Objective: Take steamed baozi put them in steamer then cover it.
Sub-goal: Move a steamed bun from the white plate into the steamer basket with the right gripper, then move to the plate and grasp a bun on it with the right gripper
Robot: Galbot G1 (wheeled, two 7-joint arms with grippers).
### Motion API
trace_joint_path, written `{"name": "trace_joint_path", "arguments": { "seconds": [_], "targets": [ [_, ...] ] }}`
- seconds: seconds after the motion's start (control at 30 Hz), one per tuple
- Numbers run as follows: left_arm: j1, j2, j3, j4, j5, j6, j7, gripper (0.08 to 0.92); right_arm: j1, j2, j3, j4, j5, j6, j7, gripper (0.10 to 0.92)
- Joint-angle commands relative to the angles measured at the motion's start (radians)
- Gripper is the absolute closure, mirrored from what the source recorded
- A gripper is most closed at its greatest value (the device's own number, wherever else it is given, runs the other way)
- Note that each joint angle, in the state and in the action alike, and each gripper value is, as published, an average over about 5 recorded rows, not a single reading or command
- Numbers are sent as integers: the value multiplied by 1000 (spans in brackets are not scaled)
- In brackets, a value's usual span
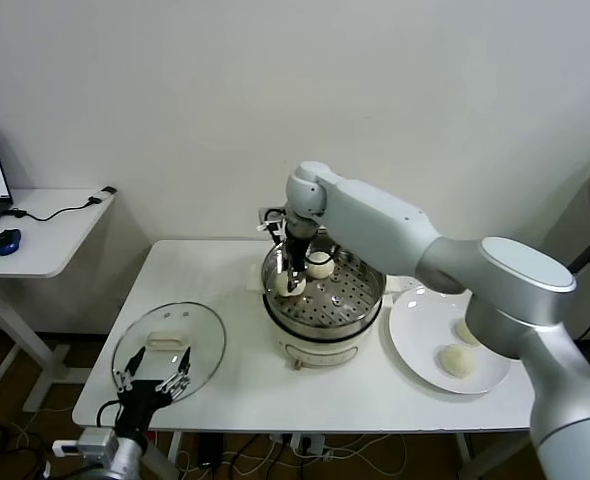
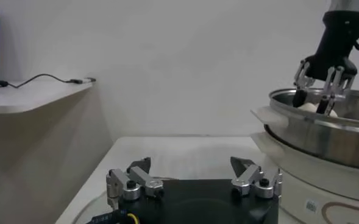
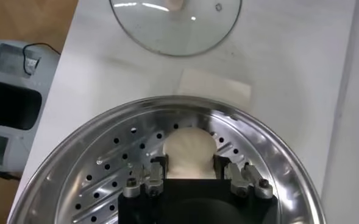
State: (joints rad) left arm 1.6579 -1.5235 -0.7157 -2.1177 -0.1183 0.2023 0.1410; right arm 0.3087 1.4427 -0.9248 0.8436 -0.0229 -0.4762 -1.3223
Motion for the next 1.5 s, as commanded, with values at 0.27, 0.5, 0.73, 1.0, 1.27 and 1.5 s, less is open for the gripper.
{"name": "trace_joint_path", "arguments": {
  "seconds": [0.27,0.5,0.73,1.0,1.27,1.5],
  "targets": [
    [13,-6,5,-11,10,0,3,177,68,-159,61,155,39,-3,-31,261],
    [11,-8,7,-14,10,4,7,177,137,-464,142,327,86,63,-80,204],
    [12,-4,12,-11,7,5,19,177,69,-731,221,403,47,148,-128,202],
    [18,-11,17,-6,8,-1,18,177,-202,-889,354,472,-58,186,-131,203],
    [26,-16,21,-11,18,2,19,177,-385,-912,383,485,-148,211,-126,203],
    [24,-18,14,6,21,-1,19,177,-417,-843,385,418,-204,243,-100,203]
  ]
}}
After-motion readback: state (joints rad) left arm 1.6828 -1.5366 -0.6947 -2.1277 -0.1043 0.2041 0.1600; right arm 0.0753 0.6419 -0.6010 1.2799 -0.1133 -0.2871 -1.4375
